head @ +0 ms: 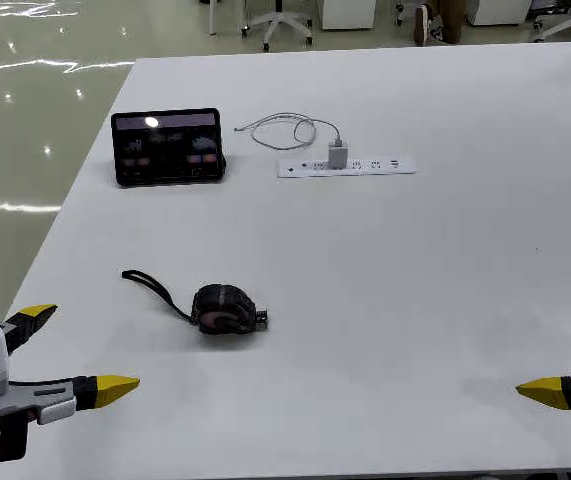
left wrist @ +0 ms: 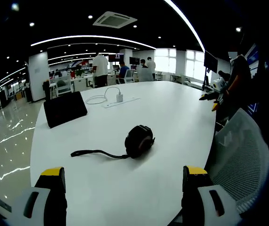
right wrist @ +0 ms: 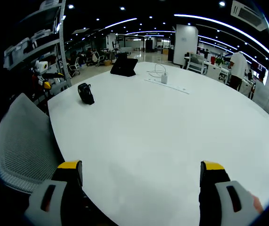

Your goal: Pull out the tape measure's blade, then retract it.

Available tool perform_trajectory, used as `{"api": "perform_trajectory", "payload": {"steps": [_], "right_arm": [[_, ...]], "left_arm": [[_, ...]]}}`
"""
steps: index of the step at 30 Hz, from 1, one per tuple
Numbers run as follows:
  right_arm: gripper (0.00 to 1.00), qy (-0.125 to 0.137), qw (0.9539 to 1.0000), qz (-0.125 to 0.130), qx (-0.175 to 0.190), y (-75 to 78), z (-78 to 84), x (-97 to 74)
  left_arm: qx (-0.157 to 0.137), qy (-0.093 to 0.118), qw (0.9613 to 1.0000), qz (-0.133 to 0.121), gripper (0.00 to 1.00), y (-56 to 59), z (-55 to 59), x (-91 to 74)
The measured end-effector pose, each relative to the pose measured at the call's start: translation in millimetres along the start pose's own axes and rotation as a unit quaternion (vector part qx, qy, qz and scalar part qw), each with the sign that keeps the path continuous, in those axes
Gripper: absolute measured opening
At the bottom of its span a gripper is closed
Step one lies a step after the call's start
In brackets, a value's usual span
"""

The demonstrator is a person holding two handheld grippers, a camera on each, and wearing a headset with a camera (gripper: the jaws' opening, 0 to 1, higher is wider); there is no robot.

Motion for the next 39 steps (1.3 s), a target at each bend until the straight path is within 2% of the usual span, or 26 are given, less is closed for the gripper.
{"api": "perform_trajectory", "payload": {"steps": [3,17,19,21,22,23,25,27,28,30,32,34,38,39], "right_arm": [[1.00,0.002,1.0000,-0.006,0.003,-1.8,-0.5,0.2],[1.00,0.020,0.9997,-0.004,-0.012,0.7,-9.4,1.3],[0.99,0.031,0.9994,-0.007,-0.015,0.6,-12.8,2.2],[0.94,0.028,0.9994,-0.009,-0.016,0.0,-13.1,2.5],[0.95,0.029,0.9994,-0.010,-0.018,-0.3,-14.1,3.7],[0.95,0.029,0.9994,-0.010,-0.019,-0.2,-14.8,4.7],[0.96,0.027,0.9993,-0.011,-0.021,-1.6,-16.5,7.4],[0.97,0.029,0.9992,-0.013,-0.024,-1.7,-19.1,9.8],[0.97,0.028,0.9992,-0.015,-0.022,-1.8,-20.1,11.2],[0.98,0.025,0.9993,-0.015,-0.022,-1.3,-21.3,14.7],[0.99,0.025,0.9992,-0.020,-0.026,-1.8,-24.0,18.2],[1.00,0.024,0.9990,-0.023,-0.030,-3.3,-26.5,20.8],[1.00,0.023,0.9986,-0.033,-0.034,-6.1,-32.0,26.5],[1.00,0.023,0.9985,-0.035,-0.035,-7.8,-33.4,28.3]], "left_arm": [[0.000,-0.005,1.0000,0.000,1.00,0.0,1.7,1.3],[0.006,-0.014,0.9998,0.010,1.00,2.9,0.1,14.8],[0.003,-0.015,0.9998,0.014,1.00,3.6,-0.7,17.6],[0.015,0.002,0.9997,0.017,1.00,3.9,-5.1,21.5],[0.024,0.016,0.9992,0.028,1.00,6.9,-9.5,24.4],[0.024,0.019,0.9990,0.033,1.00,8.9,-10.3,25.6],[0.026,0.012,0.9986,0.045,1.00,12.3,-10.1,30.1],[0.021,-0.011,0.9985,0.050,1.00,13.3,-6.0,35.2],[0.029,-0.019,0.9983,0.048,1.00,12.4,-4.6,36.9],[0.020,-0.024,0.9980,0.055,1.00,14.2,-5.3,41.5],[0.030,-0.015,0.9975,0.062,1.00,16.2,-10.1,44.9],[0.028,-0.026,0.9969,0.068,1.00,18.0,-9.1,47.8],[0.049,-0.027,0.9948,0.084,1.00,21.5,-13.1,53.8],[0.052,-0.033,0.9940,0.091,1.00,22.9,-13.4,55.2]]}}
Point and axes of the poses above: the centre of the closed fingertips' face, and the gripper's own axes: x roughly forward along the fingers, y roughly to its right, z roughly out of its underside, the point moved 2 cm from there along -x, roughly backward along the fingers, and after that the axes turned 3 degrees about -x, right-handed, at the moved point
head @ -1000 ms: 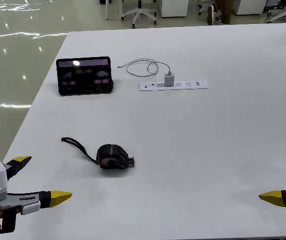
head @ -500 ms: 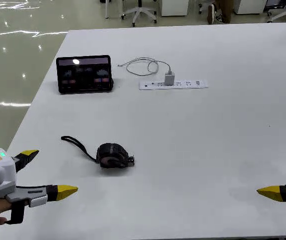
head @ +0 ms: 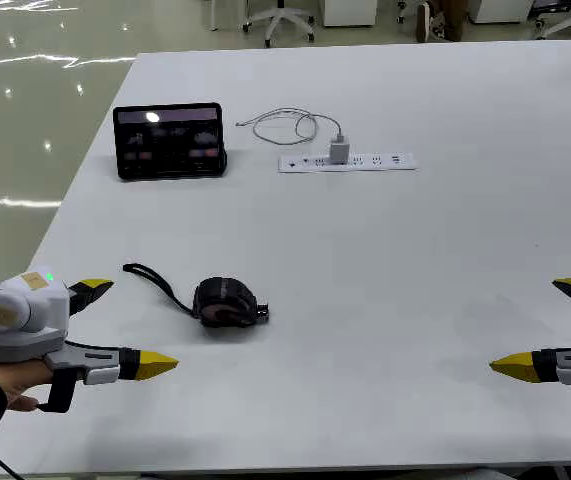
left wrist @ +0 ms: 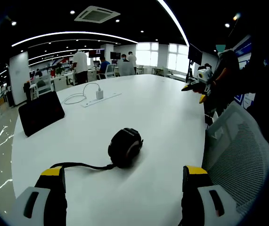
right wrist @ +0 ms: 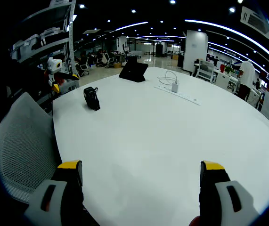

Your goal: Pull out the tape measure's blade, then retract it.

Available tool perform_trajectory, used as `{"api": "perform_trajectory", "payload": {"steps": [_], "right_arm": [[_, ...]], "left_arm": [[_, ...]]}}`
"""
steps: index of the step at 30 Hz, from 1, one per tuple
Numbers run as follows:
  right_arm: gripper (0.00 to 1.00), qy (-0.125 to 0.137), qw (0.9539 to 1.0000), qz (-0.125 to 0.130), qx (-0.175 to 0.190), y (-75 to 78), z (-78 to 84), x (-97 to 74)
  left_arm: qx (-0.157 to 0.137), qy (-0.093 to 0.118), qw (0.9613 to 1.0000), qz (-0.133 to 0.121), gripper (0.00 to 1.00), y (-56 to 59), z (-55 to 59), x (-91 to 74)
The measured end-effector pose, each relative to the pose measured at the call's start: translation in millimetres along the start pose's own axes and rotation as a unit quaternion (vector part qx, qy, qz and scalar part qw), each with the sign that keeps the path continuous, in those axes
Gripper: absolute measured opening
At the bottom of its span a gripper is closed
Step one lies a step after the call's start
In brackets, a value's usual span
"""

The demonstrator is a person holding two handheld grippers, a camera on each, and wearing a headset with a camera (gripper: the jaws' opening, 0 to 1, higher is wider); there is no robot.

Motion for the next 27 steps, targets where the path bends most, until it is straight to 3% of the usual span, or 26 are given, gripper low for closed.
{"api": "perform_trajectory", "payload": {"steps": [7,8,11,15,20,27], "right_arm": [[1.00,-0.003,0.9995,-0.018,-0.025,-7.6,-7.8,15.6],[1.00,-0.003,0.9992,-0.025,-0.030,-10.0,-9.5,19.7],[1.00,-0.003,0.9989,-0.032,-0.035,-13.0,-13.7,27.6],[0.99,0.001,0.9984,-0.040,-0.040,-15.1,-21.4,36.9],[0.99,0.005,0.9976,-0.049,-0.048,-19.2,-33.0,46.4],[0.99,0.008,0.9960,-0.065,-0.061,-27.6,-45.7,60.4]], "left_arm": [[0.028,-0.005,0.9995,0.011,0.98,-7.5,-11.4,10.0],[0.041,-0.013,0.9987,0.027,0.96,-4.8,-12.5,11.6],[0.064,-0.023,0.9973,0.028,0.96,-5.6,-17.6,17.3],[0.068,-0.046,0.9961,0.034,0.96,-6.2,-21.1,26.0],[0.096,-0.055,0.9925,0.052,0.96,-3.2,-29.4,39.3],[0.147,-0.086,0.9831,0.067,0.96,-6.6,-33.8,57.0]]}}
Point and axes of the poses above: the centre of the closed fingertips' face, and the gripper's own axes: x roughly forward along the fingers, y roughly to its right, z roughly out of its underside, the point moved 2 cm from there along -x, roughly backward along the fingers, and after that the axes turned 3 degrees about -x, right-handed, at the moved point
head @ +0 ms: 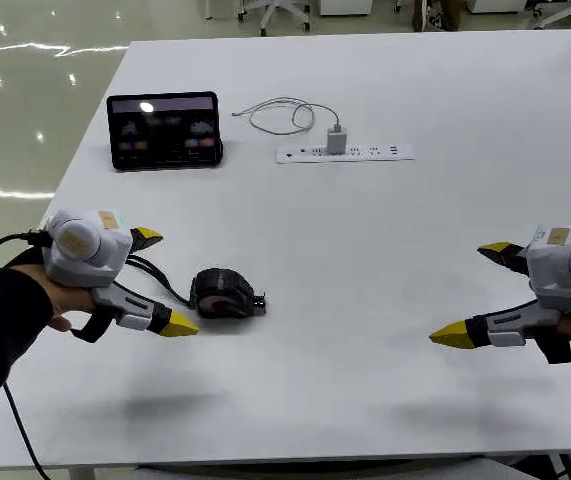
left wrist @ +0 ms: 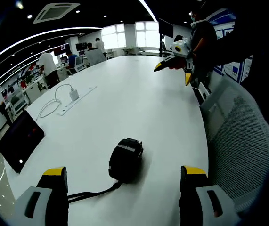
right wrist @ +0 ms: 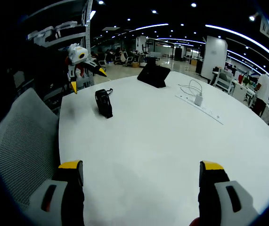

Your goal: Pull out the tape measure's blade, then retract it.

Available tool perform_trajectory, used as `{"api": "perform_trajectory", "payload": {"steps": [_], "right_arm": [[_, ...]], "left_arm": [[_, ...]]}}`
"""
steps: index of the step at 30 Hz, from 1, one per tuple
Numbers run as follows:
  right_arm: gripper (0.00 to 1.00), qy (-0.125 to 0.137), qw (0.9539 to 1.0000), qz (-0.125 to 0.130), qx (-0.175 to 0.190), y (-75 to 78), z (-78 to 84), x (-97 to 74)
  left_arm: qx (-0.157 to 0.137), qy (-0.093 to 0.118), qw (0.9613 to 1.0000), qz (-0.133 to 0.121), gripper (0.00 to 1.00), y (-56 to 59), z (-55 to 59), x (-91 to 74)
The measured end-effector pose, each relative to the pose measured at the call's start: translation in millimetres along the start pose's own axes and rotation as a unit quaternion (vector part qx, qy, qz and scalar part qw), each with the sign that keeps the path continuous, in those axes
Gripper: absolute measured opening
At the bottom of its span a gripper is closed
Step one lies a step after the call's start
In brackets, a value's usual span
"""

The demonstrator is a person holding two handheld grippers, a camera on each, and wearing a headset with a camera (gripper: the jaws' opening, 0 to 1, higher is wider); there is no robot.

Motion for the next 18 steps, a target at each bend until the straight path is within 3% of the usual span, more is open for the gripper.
{"api": "perform_trajectory", "payload": {"steps": [1,2,8,11,17,18], "right_arm": [[0.99,0.007,0.9999,-0.001,-0.010,-0.7,-3.8,3.2],[1.00,0.013,0.9996,0.002,-0.023,0.2,-7.1,5.2],[1.00,0.006,0.9995,-0.019,-0.024,-6.9,-15.9,24.7],[1.00,-0.001,0.9988,-0.032,-0.037,-9.6,-19.8,39.4],[1.00,-0.007,0.9970,-0.053,-0.056,-15.9,-33.7,62.1],[1.00,-0.010,0.9962,-0.059,-0.063,-18.0,-36.2,67.2]], "left_arm": [[0.015,-0.008,0.9998,-0.005,0.95,-3.8,-0.3,2.3],[0.012,-0.008,0.9999,0.000,0.95,-3.4,-1.4,4.0],[0.028,-0.040,0.9986,0.024,0.88,-1.5,-2.9,14.2],[0.051,-0.056,0.9964,0.037,0.83,0.8,-3.1,23.0],[0.071,-0.079,0.9930,0.053,0.80,3.8,-6.6,38.5],[0.093,-0.089,0.9903,0.052,0.80,4.0,-6.3,41.3]]}}
Point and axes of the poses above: the centre of the closed fingertips' face, and the gripper's own axes: x roughly forward along the fingers, y roughly to its right, z roughly out of its underside, the point moved 2 cm from there along -x, roughly backward along the fingers, and after that the axes turned 3 degrees about -x, right-handed, at the moved point
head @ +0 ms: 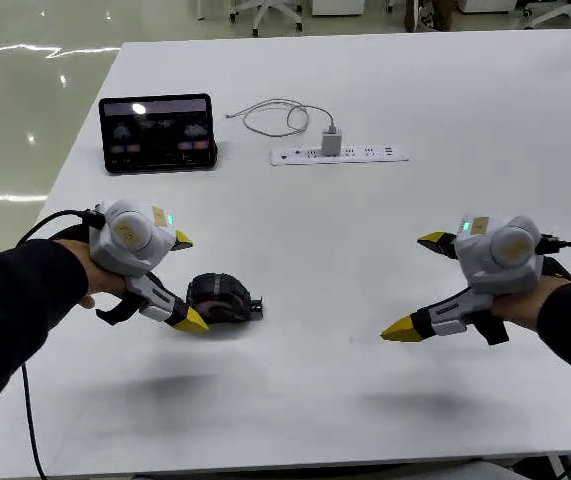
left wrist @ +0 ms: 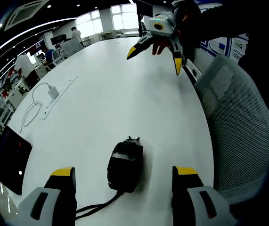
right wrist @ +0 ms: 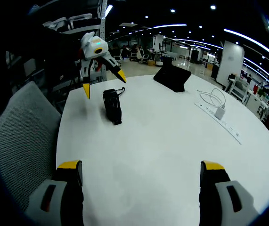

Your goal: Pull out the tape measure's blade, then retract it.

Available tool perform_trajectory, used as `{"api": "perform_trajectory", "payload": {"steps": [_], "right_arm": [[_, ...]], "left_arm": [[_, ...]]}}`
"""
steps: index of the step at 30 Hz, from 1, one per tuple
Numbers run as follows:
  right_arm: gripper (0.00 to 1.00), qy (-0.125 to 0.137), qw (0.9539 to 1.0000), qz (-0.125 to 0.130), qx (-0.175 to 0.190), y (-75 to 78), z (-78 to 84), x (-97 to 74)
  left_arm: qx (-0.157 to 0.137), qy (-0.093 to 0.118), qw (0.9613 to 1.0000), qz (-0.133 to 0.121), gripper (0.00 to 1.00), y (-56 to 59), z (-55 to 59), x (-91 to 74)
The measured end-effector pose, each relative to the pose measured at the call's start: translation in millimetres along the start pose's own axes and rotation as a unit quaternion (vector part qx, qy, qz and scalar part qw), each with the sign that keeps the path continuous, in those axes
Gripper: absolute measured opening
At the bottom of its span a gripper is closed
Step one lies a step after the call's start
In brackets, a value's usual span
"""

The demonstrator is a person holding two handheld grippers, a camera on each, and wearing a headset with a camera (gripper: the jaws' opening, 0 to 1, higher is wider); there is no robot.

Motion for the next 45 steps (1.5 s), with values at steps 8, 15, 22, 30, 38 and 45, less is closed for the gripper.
{"api": "perform_trajectory", "payload": {"steps": [8,15,22,30,38,45], "right_arm": [[1.00,0.006,0.9992,-0.028,-0.027,-7.4,-25.0,26.6],[0.98,-0.002,0.9978,-0.053,-0.040,-17.0,-35.3,51.7],[0.95,0.000,0.9963,-0.066,-0.055,-24.9,-46.7,70.0],[0.92,0.006,0.9950,-0.074,-0.067,-26.7,-60.6,87.0],[0.77,0.004,0.9931,-0.078,-0.087,-27.6,-64.1,102.3],[0.67,-0.021,0.9900,-0.097,-0.100,-37.1,-56.7,120.1]], "left_arm": [[0.029,-0.028,0.9989,0.023,0.74,7.7,-1.2,16.5],[0.033,-0.046,0.9979,0.032,0.69,6.6,1.9,24.5],[0.046,-0.051,0.9970,0.035,0.59,4.8,-1.2,33.3],[0.070,-0.061,0.9951,0.034,0.49,-0.4,-3.5,40.3],[0.073,-0.057,0.9944,0.052,0.31,6.1,-2.3,43.1],[0.072,-0.055,0.9946,0.051,0.31,5.5,-0.6,44.9]]}}
Point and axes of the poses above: the centre of the closed fingertips' face, and the gripper's own axes: x roughly forward along the fingers, y roughly to its right, z roughly out of its underside, the point moved 2 cm from there along -x, roughly backward along the fingers, and after that the axes turned 3 degrees about -x, right-handed, at the moved point
